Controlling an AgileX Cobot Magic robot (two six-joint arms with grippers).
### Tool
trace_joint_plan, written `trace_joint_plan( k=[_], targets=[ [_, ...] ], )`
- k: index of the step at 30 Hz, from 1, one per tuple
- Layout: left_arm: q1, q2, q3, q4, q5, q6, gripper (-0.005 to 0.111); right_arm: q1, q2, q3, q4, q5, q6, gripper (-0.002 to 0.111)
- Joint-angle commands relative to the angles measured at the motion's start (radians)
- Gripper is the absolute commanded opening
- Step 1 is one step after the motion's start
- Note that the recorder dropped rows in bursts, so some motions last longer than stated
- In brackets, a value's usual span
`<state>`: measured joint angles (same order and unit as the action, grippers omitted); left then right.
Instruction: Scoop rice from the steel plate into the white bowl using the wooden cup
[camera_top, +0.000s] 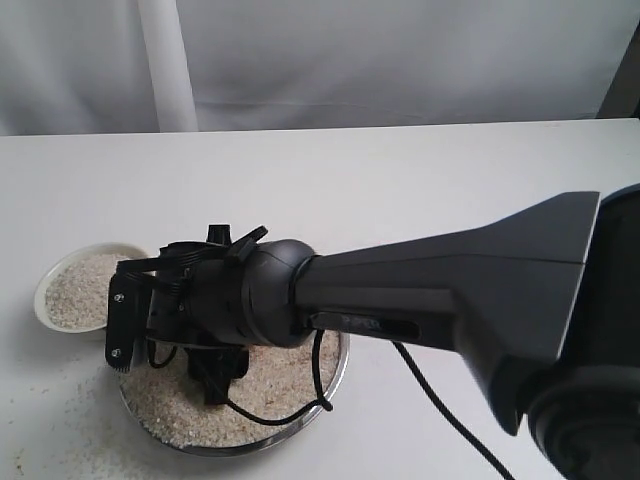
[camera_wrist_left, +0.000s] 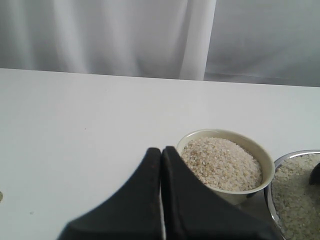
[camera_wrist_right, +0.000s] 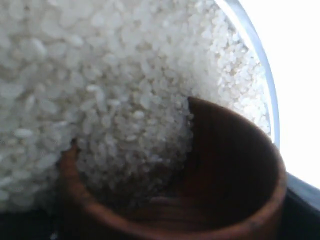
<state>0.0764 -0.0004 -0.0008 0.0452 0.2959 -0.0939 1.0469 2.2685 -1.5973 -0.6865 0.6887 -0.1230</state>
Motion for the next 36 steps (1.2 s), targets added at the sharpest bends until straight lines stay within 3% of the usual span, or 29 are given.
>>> trace_joint_plan(
  k=[1,13,23,31,36],
  targets=[
    [-0.006,0.000,0.001,-0.001,-0.011,-0.002,0.000,-0.002,0.005,0.001,0.051,-0.056,0.055,0.000],
    [-0.006,0.000,0.001,-0.001,-0.011,-0.002,0.000,-0.024,0.003,0.014,0.055,-0.080,0.108,0.000],
    [-0.006,0.000,0.001,-0.001,-0.011,-0.002,0.000,-0.056,-0.074,0.152,0.079,-0.245,0.142,0.000],
    [-0.006,0.000,0.001,-0.001,-0.011,-0.002,0.000,-0.113,-0.115,0.325,0.155,-0.635,0.182,0.000],
    [-0.006,0.000,0.001,-0.001,-0.011,-0.002,0.000,-0.134,-0.115,0.362,0.164,-0.734,0.182,0.000]
  ],
)
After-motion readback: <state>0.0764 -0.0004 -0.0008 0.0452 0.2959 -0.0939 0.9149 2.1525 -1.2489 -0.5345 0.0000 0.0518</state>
